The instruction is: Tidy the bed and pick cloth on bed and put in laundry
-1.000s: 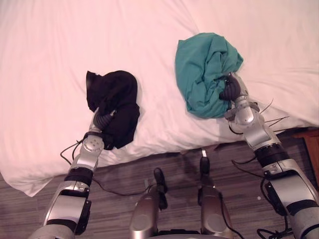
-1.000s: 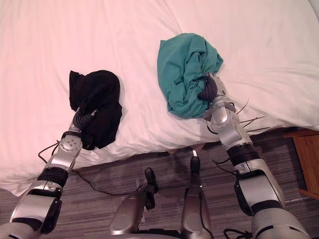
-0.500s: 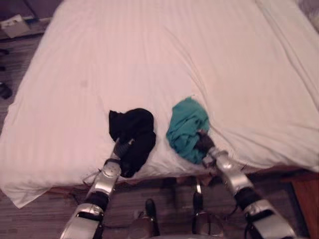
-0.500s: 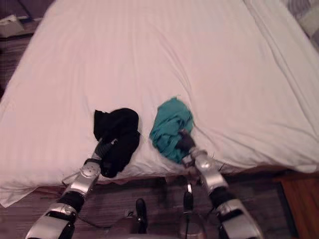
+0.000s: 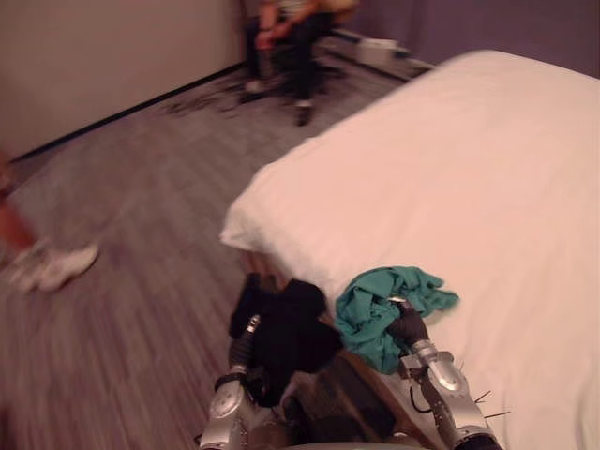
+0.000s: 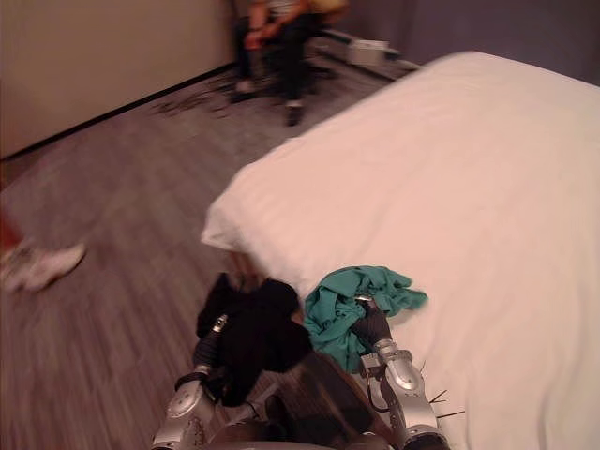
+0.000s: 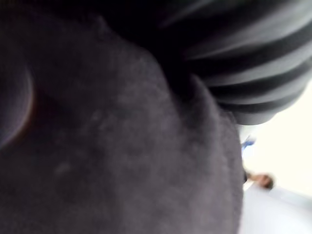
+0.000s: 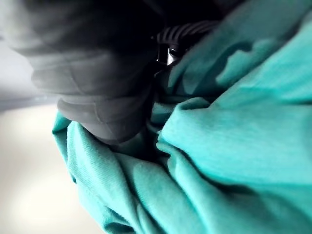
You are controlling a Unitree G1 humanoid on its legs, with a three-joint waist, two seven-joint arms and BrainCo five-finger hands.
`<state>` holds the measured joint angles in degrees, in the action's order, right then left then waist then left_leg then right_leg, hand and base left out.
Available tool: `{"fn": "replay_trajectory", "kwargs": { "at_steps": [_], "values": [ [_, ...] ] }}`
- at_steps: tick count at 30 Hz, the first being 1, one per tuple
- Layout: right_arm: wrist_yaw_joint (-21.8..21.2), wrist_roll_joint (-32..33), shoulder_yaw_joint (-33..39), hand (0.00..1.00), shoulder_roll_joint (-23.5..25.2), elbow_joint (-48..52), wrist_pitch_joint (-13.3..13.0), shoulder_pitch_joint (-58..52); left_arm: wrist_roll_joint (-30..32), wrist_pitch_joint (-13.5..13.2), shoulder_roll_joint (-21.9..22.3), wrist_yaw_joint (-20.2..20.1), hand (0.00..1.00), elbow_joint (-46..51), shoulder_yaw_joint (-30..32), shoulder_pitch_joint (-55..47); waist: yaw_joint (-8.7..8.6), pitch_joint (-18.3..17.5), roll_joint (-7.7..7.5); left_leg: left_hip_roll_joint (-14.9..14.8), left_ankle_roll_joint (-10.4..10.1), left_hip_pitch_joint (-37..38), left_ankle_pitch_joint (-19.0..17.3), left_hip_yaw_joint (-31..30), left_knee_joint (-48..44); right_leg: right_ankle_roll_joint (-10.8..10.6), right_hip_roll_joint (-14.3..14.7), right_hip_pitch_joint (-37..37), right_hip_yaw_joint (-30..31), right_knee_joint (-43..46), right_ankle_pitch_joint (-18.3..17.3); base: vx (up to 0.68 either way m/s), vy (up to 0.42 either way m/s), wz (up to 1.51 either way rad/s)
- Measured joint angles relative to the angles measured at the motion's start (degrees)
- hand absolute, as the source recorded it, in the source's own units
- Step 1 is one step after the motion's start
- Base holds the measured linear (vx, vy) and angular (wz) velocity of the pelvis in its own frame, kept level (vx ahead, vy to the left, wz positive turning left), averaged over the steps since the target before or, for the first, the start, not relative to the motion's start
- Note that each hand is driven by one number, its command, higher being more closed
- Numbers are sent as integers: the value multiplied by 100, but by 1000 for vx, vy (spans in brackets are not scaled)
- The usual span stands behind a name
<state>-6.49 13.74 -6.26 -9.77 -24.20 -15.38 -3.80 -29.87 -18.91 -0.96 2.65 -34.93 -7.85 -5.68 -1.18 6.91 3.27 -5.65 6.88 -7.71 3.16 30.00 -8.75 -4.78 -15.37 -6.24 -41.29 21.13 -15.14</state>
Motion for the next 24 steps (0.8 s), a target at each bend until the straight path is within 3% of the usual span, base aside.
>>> {"fn": "replay_trajectory", "kwargs": {
  "at_steps": [1,2,3,4,6,8,9,12,13,15,17,20,21,24],
  "values": [
    [96,-42,5,100,16,-20,1,-2,-73,-5,18,-1,100,2,2,-47,78,0,-3,-12,-35,34,-163,117,-95,-19,-78,-16,-74,134,-30,118,123,97],
    [266,-91,74,100,95,12,-2,-37,-181,-5,34,-6,100,102,16,-195,178,-9,-78,62,-74,84,-377,176,-268,-184,-294,-167,-290,306,-168,106,110,65],
    [316,-93,86,100,113,64,-3,-85,-208,-5,63,-16,100,188,47,-268,167,-10,-64,146,-125,93,-417,76,-250,-243,-322,-259,-384,334,-196,88,106,95],
    [458,-98,171,100,193,86,-1,-215,-222,-3,97,-19,100,326,111,-381,173,-33,-98,325,-122,111,-417,-162,-181,-329,-441,-385,-530,384,-151,78,118,108],
    [661,-105,252,100,296,121,2,-477,-221,-14,21,-20,100,729,215,-641,213,-96,-226,674,-123,160,-449,-531,67,-302,-669,-435,-685,715,-116,90,140,107],
    [788,-134,356,100,337,286,16,-819,-221,-10,-2,-42,100,860,365,-740,180,-85,-264,975,6,309,-326,-1094,447,563,-1008,-21,-217,1887,184,157,153,134],
    [825,-147,361,100,393,339,16,-1080,-225,-4,-72,-87,100,857,370,-762,114,-84,-268,1032,-81,468,-226,-1487,621,403,-686,306,773,2192,37,163,105,147],
    [891,-144,344,100,550,560,-10,-1533,-344,-3,-357,-162,100,858,360,-772,-71,-124,-363,1242,-120,594,-178,-2257,725,-10,77,880,2137,1910,-285,155,8,149],
    [891,-144,348,100,558,551,-16,-1544,-344,-1,-378,-162,100,853,359,-762,-108,-124,-395,1283,-119,627,-161,-2387,726,-18,177,940,2302,1759,-313,172,-10,134],
    [915,-123,422,100,617,529,-39,-1599,-389,0,-385,-238,100,732,307,-643,-134,-105,-362,1367,-165,692,-109,-2865,788,-85,668,1134,3002,808,-339,131,-12,116],
    [932,-95,467,100,660,522,-112,-1574,-445,0,-387,-300,100,690,257,-641,-125,-124,-395,1435,-176,776,-101,-3054,866,-59,822,1151,3420,180,-283,119,-40,75],
    [1009,-83,525,100,758,281,-193,-1331,-507,0,-395,-377,100,485,147,-686,-91,-129,-401,1476,-183,921,-78,-3158,903,84,872,1050,3543,-329,237,89,-36,28],
    [1017,266,520,100,876,-424,-184,-1135,-557,81,-380,-512,100,67,52,-682,-100,-222,-406,918,-477,1111,48,-2919,1415,420,1533,596,3752,-1540,1285,48,-18,2],
    [1017,266,520,100,876,-424,-184,-1135,-557,81,-380,-512,100,67,53,-682,-101,-222,-406,918,-477,1106,48,-2918,1415,420,1533,601,3752,-1540,1285,0,0,0]
  ]
}}
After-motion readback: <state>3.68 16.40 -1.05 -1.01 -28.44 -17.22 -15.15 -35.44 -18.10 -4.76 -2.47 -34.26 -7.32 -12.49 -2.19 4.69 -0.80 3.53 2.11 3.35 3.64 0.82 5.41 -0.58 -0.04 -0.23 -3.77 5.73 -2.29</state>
